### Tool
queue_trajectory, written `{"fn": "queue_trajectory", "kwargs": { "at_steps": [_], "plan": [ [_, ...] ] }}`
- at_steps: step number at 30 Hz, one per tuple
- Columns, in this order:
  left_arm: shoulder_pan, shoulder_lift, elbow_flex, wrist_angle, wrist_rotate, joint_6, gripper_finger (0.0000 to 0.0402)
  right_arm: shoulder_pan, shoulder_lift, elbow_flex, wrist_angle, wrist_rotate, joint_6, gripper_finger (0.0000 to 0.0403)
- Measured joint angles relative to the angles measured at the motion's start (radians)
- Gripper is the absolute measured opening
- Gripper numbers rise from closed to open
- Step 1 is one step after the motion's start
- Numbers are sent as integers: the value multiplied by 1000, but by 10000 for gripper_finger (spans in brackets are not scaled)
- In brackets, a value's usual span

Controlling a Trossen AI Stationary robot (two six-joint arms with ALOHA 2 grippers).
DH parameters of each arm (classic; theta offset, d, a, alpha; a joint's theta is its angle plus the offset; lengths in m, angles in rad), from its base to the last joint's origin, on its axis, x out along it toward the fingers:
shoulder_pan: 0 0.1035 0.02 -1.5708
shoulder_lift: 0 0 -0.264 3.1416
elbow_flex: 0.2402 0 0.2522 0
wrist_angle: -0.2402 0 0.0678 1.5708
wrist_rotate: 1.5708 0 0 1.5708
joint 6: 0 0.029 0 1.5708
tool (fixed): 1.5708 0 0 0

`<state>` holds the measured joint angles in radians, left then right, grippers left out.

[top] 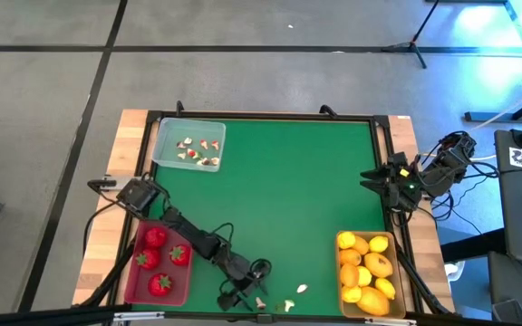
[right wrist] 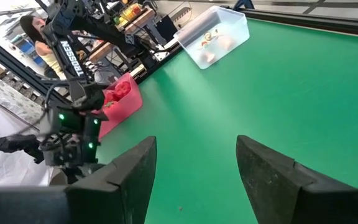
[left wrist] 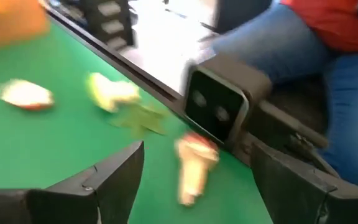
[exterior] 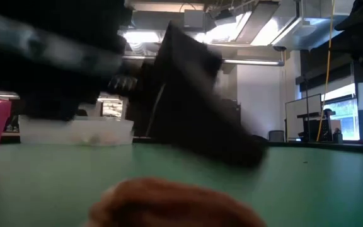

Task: Sort produce into baskets
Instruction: Put the brown mushroom into the white bin

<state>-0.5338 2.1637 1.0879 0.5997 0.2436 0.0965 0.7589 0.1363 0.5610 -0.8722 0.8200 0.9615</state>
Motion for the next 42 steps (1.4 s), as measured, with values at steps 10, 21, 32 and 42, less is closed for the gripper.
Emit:
{"fn": "queue_trajectory", "kwargs": {
  "at_steps": [10,21,32,42],
  "plan": [
    [30,61,38,-4,96,-27,266,0,0,0,-7,-1,0,221],
    [46,89,59,-3,147,-17,211,0,0,0,-21,-1,0,221],
    [46,80,59,-23,142,-43,113,0,0,0,-14,-1,3,221],
    [53,59,57,-50,148,-50,56,0,0,0,-12,-2,3,221]
  ]
}}
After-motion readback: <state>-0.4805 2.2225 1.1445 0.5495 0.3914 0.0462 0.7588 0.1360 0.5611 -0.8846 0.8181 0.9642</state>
